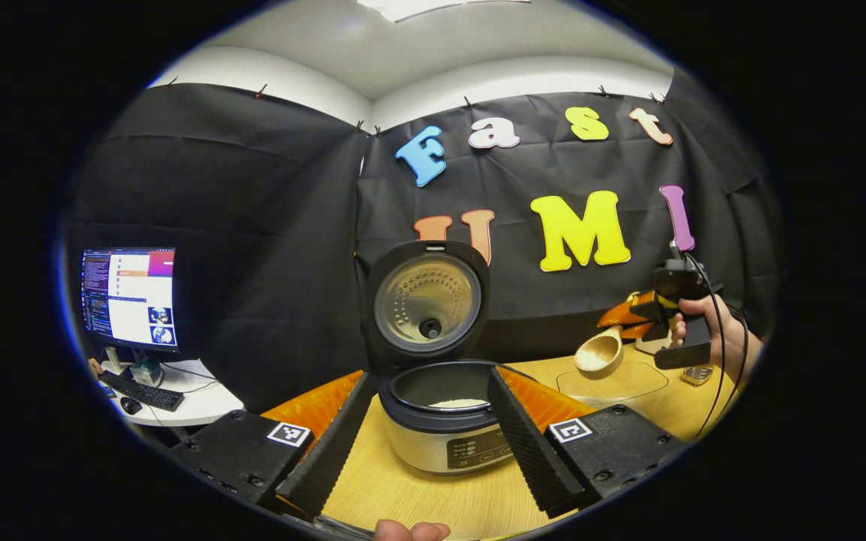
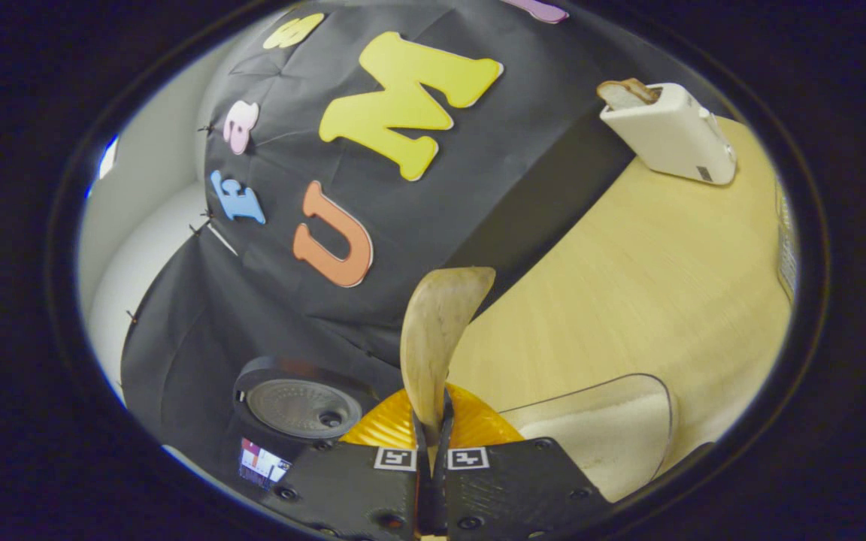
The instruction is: Close the left gripper, press the button to open the rice cooker; take a wooden spoon from the chopstick holder with the right hand, scoop a spoonful of rice and pour it into the rice cooker, then put the wooden spoon back into the chopstick holder.
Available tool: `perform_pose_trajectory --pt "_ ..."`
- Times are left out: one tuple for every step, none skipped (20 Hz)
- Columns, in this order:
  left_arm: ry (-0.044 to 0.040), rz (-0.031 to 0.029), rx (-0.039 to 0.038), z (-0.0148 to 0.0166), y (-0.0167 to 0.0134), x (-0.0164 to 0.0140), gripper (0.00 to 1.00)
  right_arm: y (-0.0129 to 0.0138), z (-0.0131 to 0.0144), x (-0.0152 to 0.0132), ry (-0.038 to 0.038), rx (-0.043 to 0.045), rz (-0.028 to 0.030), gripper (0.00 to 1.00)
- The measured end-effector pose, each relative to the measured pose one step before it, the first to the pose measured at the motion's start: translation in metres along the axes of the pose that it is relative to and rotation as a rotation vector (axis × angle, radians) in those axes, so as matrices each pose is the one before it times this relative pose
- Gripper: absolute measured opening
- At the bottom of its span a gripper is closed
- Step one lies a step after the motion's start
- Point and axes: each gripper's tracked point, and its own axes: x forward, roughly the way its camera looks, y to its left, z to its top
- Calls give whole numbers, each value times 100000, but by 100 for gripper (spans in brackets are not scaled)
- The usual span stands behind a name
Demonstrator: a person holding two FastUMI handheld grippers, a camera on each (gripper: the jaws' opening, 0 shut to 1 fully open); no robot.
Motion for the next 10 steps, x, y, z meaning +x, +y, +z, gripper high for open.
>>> perform_pose_trajectory --pt "-7 363 -46 68 303 21 99 1312 115 506 -195 -1698 1208 0" --pt "129 426 -253 -132 260 -66 99 1578 -50 265 191 -1410 1525 0" --pt "193 253 -503 -60 211 -53 99 1556 -127 555 196 -1644 1652 0" --pt "279 336 -576 -55 167 -137 99 1403 -337 707 123 -2124 1122 0" --pt "267 363 -538 -24 237 -47 99 1245 -211 765 186 -2364 705 0" --pt "358 437 -451 4 232 -73 99 1270 -525 1017 1302 -2590 469 0" --pt "45 693 -182 -3 352 -172 99 1154 -1016 887 2354 -2750 365 0" --pt "305 695 -63 -78 214 4 99 965 -737 963 2020 -2369 217 0" --pt "133 551 34 -73 235 -19 99 986 -616 990 1446 -2830 211 0" --pt "189 188 -82 -75 170 29 99 868 -543 999 818 -3294 -16 0"
